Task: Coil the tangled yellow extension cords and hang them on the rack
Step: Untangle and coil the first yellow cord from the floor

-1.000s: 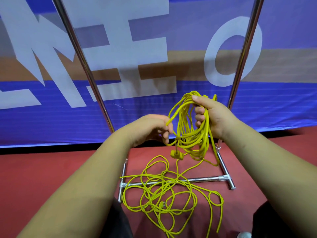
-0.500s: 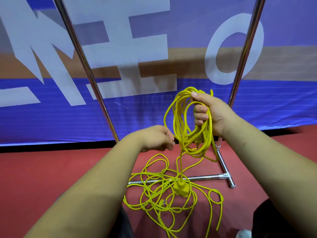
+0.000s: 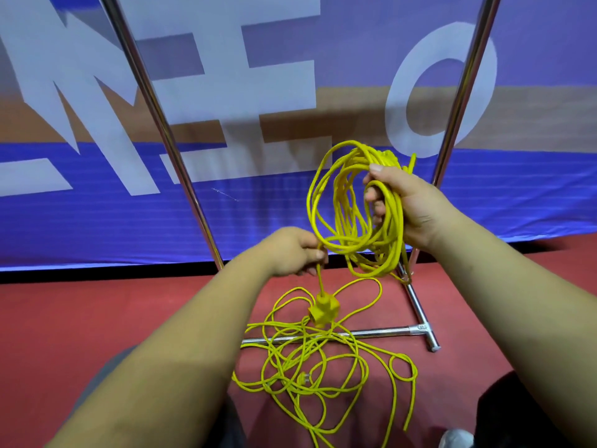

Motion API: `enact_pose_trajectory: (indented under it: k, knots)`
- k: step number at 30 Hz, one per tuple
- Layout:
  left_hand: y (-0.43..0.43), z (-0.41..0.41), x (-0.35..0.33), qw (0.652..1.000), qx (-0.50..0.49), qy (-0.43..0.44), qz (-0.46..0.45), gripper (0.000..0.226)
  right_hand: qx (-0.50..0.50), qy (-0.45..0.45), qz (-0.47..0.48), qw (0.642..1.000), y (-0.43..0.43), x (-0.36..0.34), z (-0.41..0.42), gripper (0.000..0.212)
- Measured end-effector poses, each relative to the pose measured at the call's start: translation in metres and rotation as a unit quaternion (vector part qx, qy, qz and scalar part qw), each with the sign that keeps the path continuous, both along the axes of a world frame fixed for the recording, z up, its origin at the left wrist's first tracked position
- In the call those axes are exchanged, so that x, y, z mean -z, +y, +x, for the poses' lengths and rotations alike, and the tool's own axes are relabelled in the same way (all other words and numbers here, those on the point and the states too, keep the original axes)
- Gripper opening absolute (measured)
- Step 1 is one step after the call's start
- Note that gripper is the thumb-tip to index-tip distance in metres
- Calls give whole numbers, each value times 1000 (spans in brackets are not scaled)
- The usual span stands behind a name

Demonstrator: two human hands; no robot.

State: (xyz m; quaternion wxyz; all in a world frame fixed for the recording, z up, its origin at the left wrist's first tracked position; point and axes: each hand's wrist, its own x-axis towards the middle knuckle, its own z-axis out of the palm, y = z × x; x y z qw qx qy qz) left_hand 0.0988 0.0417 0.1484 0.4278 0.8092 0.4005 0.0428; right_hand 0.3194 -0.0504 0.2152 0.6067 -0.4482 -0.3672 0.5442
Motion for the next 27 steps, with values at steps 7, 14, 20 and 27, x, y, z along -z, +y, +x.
enact_pose_trajectory:
  k: [7,14,20,27]
  knots:
    - [29,-24,-24,959,-194,-145,151,18,44,34,7,998,0,-4,9,25]
    - [42,-41,-26,896,-405,-166,77,19,76,-13,4,997,2,2,15,19]
    - [33,-47,-61,876,-315,-360,55,22,126,-66,-41,989,3,9,15,18]
    - [13,-58,-75,884,-156,-440,-34,25,180,-96,-84,975,7,24,12,21]
